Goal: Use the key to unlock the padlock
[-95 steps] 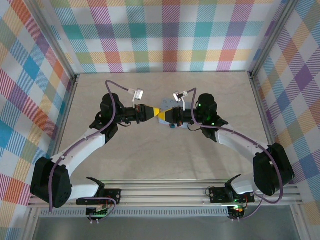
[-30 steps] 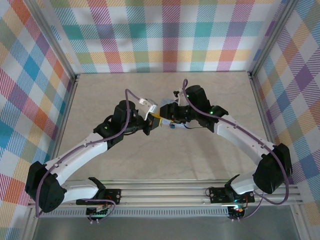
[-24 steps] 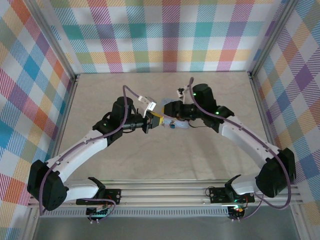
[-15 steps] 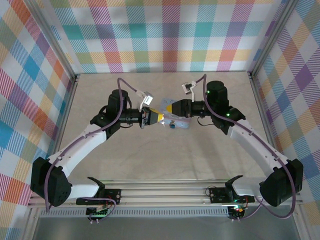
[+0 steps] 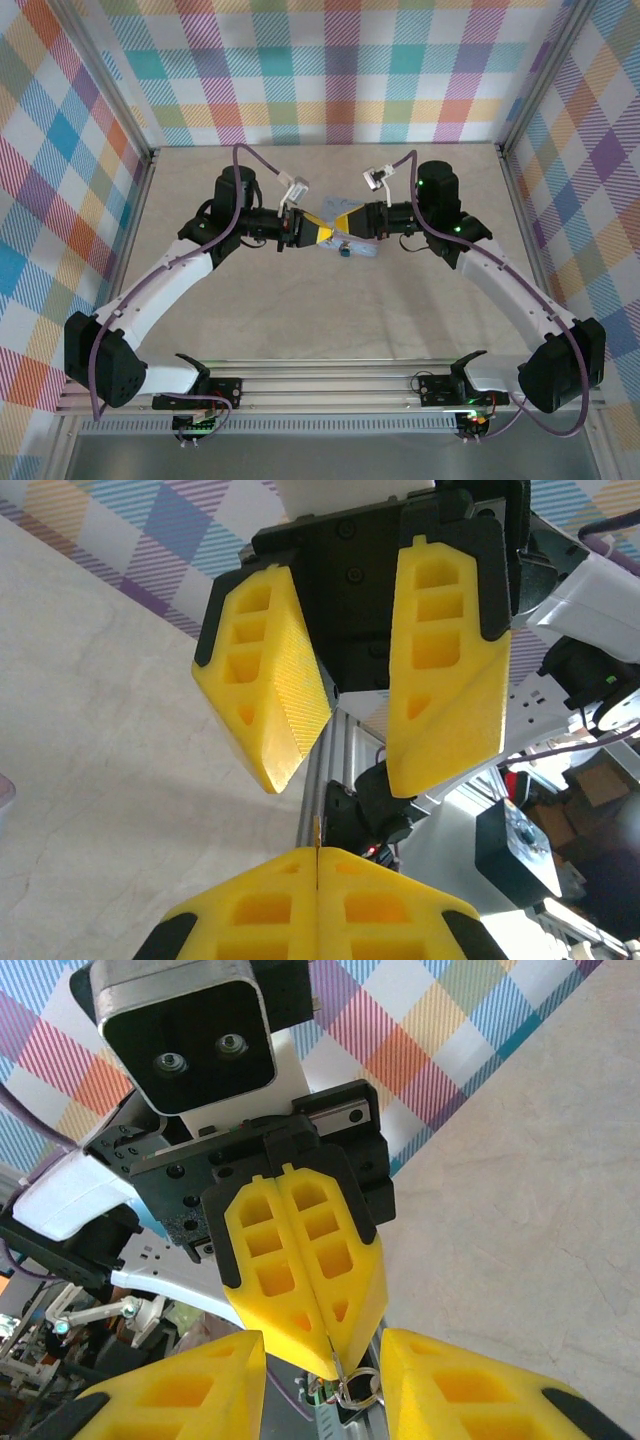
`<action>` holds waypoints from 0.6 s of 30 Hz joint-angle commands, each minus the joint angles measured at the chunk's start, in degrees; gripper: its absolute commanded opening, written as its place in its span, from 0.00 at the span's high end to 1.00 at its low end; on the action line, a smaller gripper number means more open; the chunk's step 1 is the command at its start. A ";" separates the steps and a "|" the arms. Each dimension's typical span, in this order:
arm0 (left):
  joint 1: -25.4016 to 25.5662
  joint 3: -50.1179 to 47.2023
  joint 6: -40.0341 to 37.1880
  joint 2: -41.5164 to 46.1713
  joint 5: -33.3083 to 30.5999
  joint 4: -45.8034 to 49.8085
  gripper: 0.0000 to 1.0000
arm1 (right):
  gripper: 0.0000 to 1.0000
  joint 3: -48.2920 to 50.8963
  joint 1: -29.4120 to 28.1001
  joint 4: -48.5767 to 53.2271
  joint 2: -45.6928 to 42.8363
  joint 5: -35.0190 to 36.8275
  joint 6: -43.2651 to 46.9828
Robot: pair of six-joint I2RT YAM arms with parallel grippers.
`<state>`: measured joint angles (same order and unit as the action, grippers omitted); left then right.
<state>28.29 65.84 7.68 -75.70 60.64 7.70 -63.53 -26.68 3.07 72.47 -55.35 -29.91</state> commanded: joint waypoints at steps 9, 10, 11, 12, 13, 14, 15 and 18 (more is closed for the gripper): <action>-0.52 2.12 -0.36 -0.78 2.64 0.97 1.00 | 0.67 1.48 -0.23 -4.92 0.48 -4.76 0.51; -0.54 2.10 -0.14 -0.80 2.72 0.71 1.00 | 0.67 1.63 -0.29 -4.70 0.57 -4.85 0.72; -0.52 2.10 0.07 -0.82 2.74 0.44 1.00 | 0.67 1.73 -0.39 -4.60 0.66 -4.86 0.99; -0.54 2.10 0.35 -0.84 2.74 0.30 1.00 | 0.67 1.87 -0.53 -4.48 0.76 -4.90 1.08; -0.55 2.18 0.40 -0.76 2.81 0.21 1.00 | 0.66 2.00 -0.56 -4.55 0.91 -4.99 1.17; -0.52 2.16 0.53 -0.69 2.81 0.12 1.00 | 0.66 2.15 -0.66 -4.66 1.01 -5.13 1.14; -0.53 2.27 0.66 -0.72 2.83 0.03 1.00 | 0.65 2.34 -0.73 -5.08 1.18 -5.12 1.04; -0.52 2.27 1.02 -0.42 2.81 -0.44 1.00 | 0.65 2.62 -0.75 -5.97 1.34 -5.47 0.57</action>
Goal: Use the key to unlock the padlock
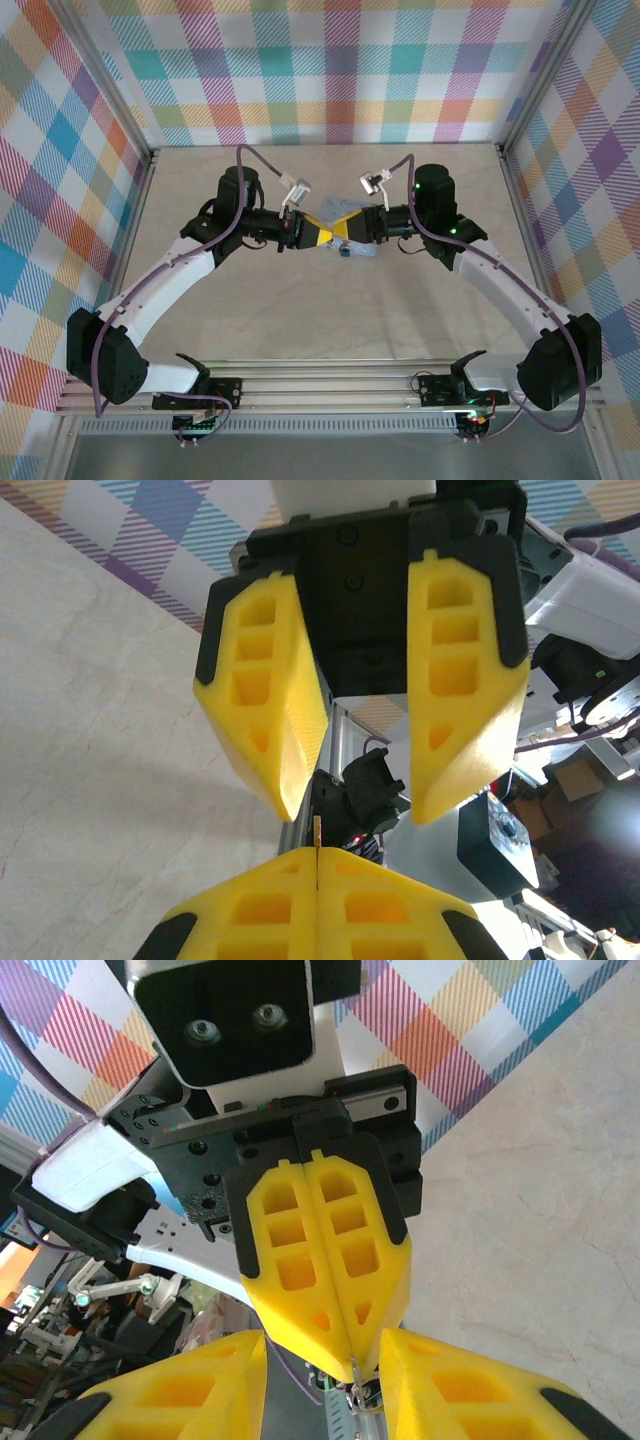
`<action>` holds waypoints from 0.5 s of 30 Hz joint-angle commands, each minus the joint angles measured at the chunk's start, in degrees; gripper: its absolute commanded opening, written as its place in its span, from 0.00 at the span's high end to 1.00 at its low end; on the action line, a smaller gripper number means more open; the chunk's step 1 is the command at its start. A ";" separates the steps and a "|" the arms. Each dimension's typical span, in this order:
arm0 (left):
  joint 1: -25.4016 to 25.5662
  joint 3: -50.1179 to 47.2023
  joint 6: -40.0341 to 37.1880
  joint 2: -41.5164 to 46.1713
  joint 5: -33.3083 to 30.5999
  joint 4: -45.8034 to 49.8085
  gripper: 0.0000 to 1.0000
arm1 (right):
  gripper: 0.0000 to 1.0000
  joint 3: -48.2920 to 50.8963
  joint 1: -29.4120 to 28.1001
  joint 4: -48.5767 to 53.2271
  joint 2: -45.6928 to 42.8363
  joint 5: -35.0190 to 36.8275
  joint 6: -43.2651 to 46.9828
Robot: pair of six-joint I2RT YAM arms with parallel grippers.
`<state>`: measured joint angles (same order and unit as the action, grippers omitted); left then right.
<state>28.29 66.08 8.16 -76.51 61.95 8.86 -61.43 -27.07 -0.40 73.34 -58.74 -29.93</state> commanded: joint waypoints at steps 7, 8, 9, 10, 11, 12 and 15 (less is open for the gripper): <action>-0.57 2.04 1.11 0.44 1.42 -2.01 1.00 | 0.67 0.70 -0.53 -2.59 1.10 -2.61 0.49; -0.54 2.11 1.15 0.40 1.42 -2.01 1.00 | 0.69 0.70 -0.59 -2.66 1.19 -2.70 0.53; -0.53 2.12 1.24 0.33 1.53 -2.07 1.00 | 0.71 0.70 -0.68 -2.59 1.27 -2.82 0.49; -0.52 2.12 1.32 0.24 1.56 -2.14 1.00 | 0.73 0.75 -0.75 -2.60 1.28 -2.83 0.49; -0.58 2.20 1.46 0.19 1.65 -2.23 1.00 | 0.75 0.70 -0.79 -2.63 1.28 -2.78 0.53; -0.61 2.15 1.59 0.13 1.73 -2.35 1.00 | 0.77 0.74 -0.88 -2.63 1.37 -2.78 0.63; -0.53 2.21 2.03 -0.03 2.01 -2.77 1.00 | 0.80 0.87 -1.08 -2.41 1.45 -2.51 0.95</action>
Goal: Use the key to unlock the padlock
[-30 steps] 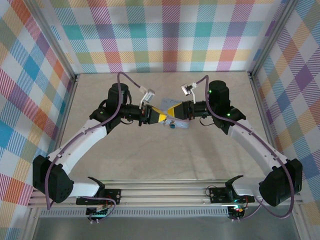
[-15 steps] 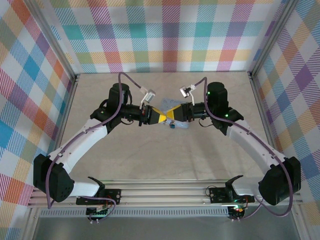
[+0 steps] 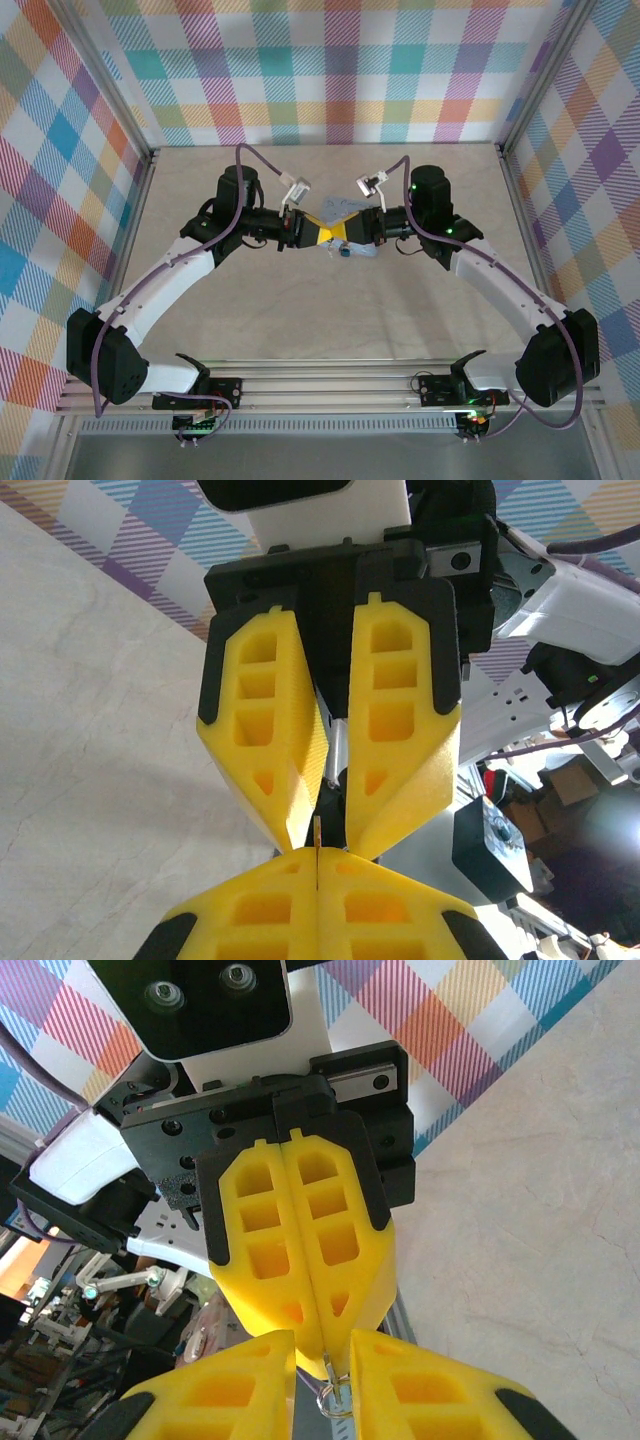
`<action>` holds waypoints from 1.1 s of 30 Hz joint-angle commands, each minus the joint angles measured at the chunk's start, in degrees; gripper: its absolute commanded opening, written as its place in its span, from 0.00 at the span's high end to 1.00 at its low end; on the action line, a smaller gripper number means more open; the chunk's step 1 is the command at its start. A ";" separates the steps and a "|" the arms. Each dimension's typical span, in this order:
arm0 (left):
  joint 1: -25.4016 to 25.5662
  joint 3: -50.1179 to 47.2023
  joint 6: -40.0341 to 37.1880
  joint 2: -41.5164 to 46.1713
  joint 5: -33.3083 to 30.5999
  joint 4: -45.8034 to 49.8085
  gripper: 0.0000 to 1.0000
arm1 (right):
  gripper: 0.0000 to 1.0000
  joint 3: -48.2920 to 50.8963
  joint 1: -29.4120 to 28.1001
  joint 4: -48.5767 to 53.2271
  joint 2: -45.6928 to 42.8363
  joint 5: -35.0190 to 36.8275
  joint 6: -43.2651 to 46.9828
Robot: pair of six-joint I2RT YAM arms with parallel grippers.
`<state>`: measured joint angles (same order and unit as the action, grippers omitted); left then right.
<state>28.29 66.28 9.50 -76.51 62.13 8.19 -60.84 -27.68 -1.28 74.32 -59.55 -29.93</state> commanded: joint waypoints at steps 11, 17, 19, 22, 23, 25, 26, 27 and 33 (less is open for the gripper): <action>-0.59 2.01 4.11 -0.48 -2.76 -1.16 1.00 | 1.00 3.81 -0.71 -7.51 -1.27 6.73 -2.11; -1.39 -1.56 10.99 0.62 -8.58 -8.51 0.93 | 1.00 8.92 -0.71 -15.84 -4.81 15.27 -8.06; -1.78 -3.29 12.64 1.58 -10.35 -11.70 0.88 | 1.00 9.80 -0.71 -17.47 -5.45 16.90 -9.71; -2.42 -5.64 15.30 3.35 -14.18 -14.81 0.73 | 1.00 10.43 -0.71 -17.51 -6.35 19.93 -10.58; -2.92 -6.32 16.11 4.14 -15.31 -15.43 0.67 | 1.00 10.48 -0.71 -16.62 -6.75 21.50 -10.45; -4.22 -8.20 18.28 5.90 -17.33 -17.15 0.60 | 1.00 10.85 -0.68 -15.92 -7.39 23.98 -10.15; -4.86 -9.20 19.72 7.02 -18.58 -18.07 0.56 | 1.00 11.07 -0.62 -16.13 -7.74 25.03 -10.13; -5.29 -9.81 20.58 8.04 -20.13 -17.70 0.53 | 1.00 11.17 -0.58 -16.37 -7.96 25.89 -10.19; -3.88 -11.93 22.76 14.99 -32.12 -12.24 0.39 | 1.00 10.51 -0.62 -14.97 -8.82 34.98 -11.41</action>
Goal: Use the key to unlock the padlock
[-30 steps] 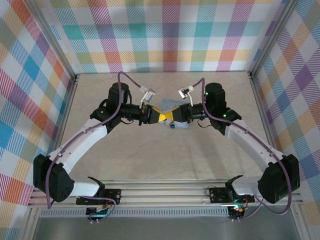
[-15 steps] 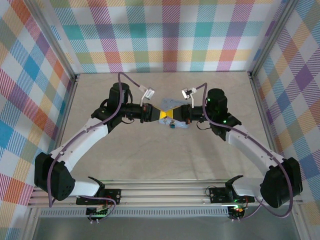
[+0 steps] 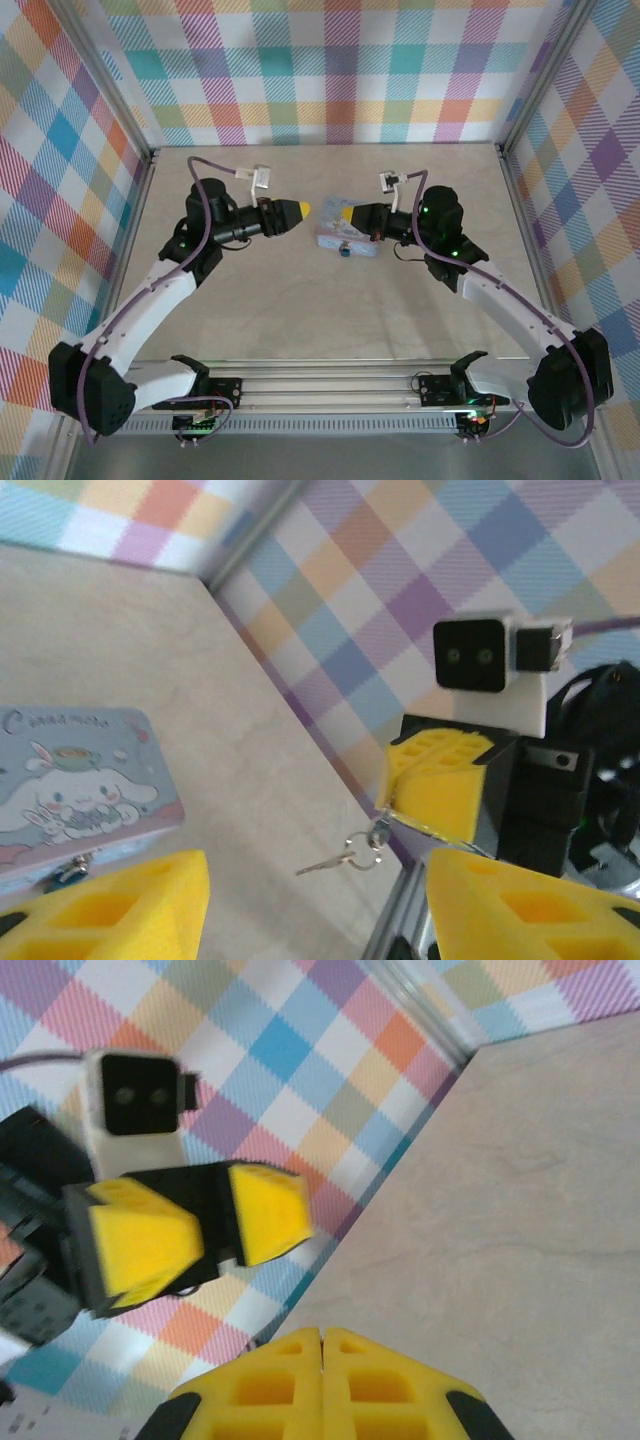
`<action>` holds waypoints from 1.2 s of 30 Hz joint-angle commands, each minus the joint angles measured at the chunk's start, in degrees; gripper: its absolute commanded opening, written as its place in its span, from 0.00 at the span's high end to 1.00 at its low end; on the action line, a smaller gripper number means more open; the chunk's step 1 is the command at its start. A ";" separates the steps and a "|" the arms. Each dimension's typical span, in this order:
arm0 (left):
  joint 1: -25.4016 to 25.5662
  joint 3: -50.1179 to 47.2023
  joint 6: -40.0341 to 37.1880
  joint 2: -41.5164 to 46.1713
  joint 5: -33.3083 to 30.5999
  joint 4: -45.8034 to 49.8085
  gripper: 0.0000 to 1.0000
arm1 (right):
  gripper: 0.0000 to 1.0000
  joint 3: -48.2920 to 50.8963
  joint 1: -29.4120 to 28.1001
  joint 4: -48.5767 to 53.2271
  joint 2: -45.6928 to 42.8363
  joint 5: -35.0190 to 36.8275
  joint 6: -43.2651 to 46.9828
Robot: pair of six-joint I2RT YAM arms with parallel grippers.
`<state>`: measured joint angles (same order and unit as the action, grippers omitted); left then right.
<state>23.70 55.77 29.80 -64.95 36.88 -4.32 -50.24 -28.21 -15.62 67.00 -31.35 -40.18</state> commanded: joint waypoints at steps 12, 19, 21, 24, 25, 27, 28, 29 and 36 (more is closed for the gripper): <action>6.00 -10.62 24.03 -3.73 -4.88 -30.42 0.54 | 1.00 -4.65 -0.19 1.45 3.45 3.18 -3.17; 6.66 -9.87 30.30 -9.33 -3.47 -39.58 0.56 | 1.00 -4.35 -0.18 -0.36 3.49 0.07 -3.94; 6.95 -10.07 32.77 -11.20 -3.07 -43.62 0.57 | 1.00 -4.26 -0.14 -1.09 3.53 -0.28 -4.32; 7.53 -10.56 36.41 -13.85 -2.92 -49.74 0.61 | 1.00 -3.86 -0.18 -2.99 3.97 -0.80 -5.54; 7.73 -10.44 37.21 -14.80 -2.71 -51.39 0.62 | 1.00 -3.68 -0.18 -3.71 4.11 -0.99 -5.88; 8.15 -10.42 37.96 -15.71 -2.36 -52.77 0.65 | 1.00 -3.33 -0.19 -4.30 4.17 -0.78 -6.40; 8.35 -10.42 37.96 -15.94 -2.15 -52.94 0.66 | 1.00 -3.24 -0.18 -4.33 3.94 -0.59 -6.49; 8.54 -10.53 37.83 -15.92 -2.07 -52.82 0.67 | 1.00 -3.13 -0.19 -4.32 3.77 -0.33 -6.56; 9.17 -11.92 37.43 -15.60 -1.98 -52.81 0.70 | 1.00 -2.59 -0.19 -4.28 2.75 0.92 -6.84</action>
<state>32.29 45.12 66.50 -81.21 34.02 -53.19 -53.25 -28.21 -17.15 70.70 -30.65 -46.30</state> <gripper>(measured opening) 0.305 0.052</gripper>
